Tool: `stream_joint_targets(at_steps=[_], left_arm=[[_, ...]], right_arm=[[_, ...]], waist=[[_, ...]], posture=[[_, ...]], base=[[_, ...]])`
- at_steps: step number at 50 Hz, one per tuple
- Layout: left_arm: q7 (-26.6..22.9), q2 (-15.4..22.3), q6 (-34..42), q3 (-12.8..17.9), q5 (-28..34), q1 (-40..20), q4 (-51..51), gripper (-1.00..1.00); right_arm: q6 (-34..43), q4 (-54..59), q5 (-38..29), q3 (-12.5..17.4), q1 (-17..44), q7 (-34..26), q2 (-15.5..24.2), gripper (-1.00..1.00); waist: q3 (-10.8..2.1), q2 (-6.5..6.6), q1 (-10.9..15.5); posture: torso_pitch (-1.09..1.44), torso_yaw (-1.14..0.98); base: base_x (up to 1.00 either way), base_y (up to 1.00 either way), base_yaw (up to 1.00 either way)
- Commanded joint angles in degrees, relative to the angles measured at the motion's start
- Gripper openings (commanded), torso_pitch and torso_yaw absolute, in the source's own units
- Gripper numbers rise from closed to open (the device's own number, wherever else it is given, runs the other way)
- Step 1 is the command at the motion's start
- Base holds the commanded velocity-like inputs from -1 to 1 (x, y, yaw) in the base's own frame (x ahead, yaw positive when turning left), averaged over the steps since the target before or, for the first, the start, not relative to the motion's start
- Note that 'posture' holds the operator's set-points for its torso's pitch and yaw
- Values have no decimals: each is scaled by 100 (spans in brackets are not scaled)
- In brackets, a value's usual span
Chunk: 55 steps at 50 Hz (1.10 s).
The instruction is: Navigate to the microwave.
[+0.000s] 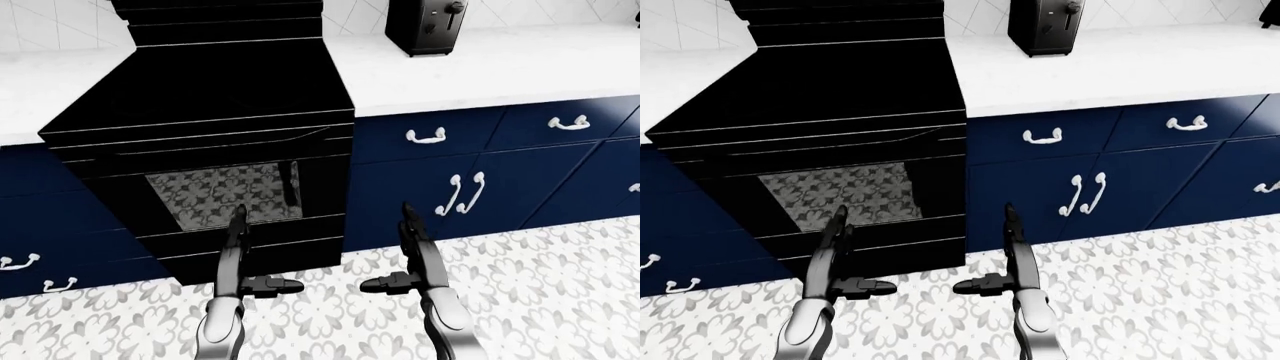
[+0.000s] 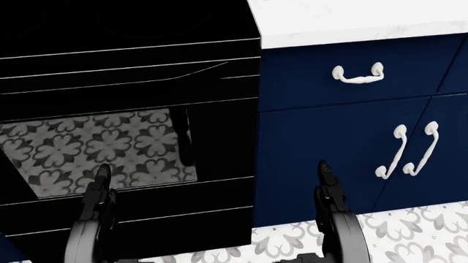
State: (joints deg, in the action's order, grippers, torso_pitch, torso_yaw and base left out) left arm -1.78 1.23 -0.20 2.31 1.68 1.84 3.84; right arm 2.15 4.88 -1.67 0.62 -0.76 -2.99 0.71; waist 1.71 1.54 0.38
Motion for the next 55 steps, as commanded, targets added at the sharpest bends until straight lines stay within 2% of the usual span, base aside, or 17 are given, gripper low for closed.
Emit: stream_joint_targets(at_steps=[1,6,9,10,14,18,22,23,34,37,38,41,46,48,50,51,55], left_arm=[[-41,-21,-202,-83,-14,-131,-268,100],[-48,-18,-211,-81,-16,-137,-255,100],[-52,-15,-237,-74,-21,-151,-219,100],[-54,-17,-231,-77,-22,-146,-230,100],[-54,-19,-236,-80,-21,-147,-224,100],[-58,-19,-223,-83,-23,-140,-245,100],[-58,-20,-209,-86,-19,-132,-270,100],[-60,-17,-223,-80,-23,-141,-245,100],[-56,-21,-225,-84,-16,-135,-249,100],[-55,-21,-228,-83,-15,-137,-243,100],[-53,-22,-218,-84,-14,-130,-258,100],[-51,-21,-225,-82,-14,-138,-241,100],[-49,-19,-225,-81,-12,-139,-240,100],[-49,-19,-221,-81,-14,-139,-241,100],[-49,-19,-224,-81,-12,-139,-241,100],[-47,-19,-220,-81,-11,-138,-242,100],[-55,-20,-214,-88,-11,-127,-263,100]], right_arm=[[-220,-277,4,91,116,55,44,100],[-203,-305,3,83,107,53,41,100],[-227,-277,4,85,111,50,43,100],[-221,-287,1,83,108,51,42,100],[-247,-246,6,89,122,45,46,100],[-206,-299,-2,79,108,48,42,100],[-190,-322,-11,72,101,50,40,100],[-205,-307,-10,74,102,49,41,100],[-207,-308,-12,77,99,49,40,100],[-210,-305,-13,76,97,51,38,100],[-219,-289,-9,80,102,50,40,100],[-215,-284,-13,79,107,56,38,100],[-208,-288,-14,75,104,59,37,100],[-210,-284,-11,77,107,57,38,100],[-218,-277,-12,77,106,54,41,100],[-211,-289,-13,74,103,53,40,100],[-254,-321,-1,45,86,1,33,100]], waist=[[-78,-24,-31],[-35,-308,-56],[-113,-666,-82],[-68,-423,-138],[-140,-481,-125],[-39,-230,-119],[-152,442,-107],[-157,259,-81],[-23,-310,-67],[-119,-684,-97],[-60,-412,-159],[-125,-500,-140],[-37,-208,-120],[-35,32,-131],[-166,509,-92],[-96,201,-52],[-113,138,-47]], posture=[[0,0],[0,0],[0,0],[0,0],[0,0],[0,0],[0,0],[0,0],[0,0],[0,0],[0,0],[0,0],[0,0],[0,0],[0,0],[0,0],[0,0]], base=[[0,30,0],[0,30,0],[0,30,0],[0,29,0],[0,30,0],[0,29,0],[0,30,0],[0,29,0],[0,30,0],[0,29,0],[0,30,0],[0,29,0],[0,29,0],[0,29,0],[0,29,0],[0,29,0],[0,7,0]])
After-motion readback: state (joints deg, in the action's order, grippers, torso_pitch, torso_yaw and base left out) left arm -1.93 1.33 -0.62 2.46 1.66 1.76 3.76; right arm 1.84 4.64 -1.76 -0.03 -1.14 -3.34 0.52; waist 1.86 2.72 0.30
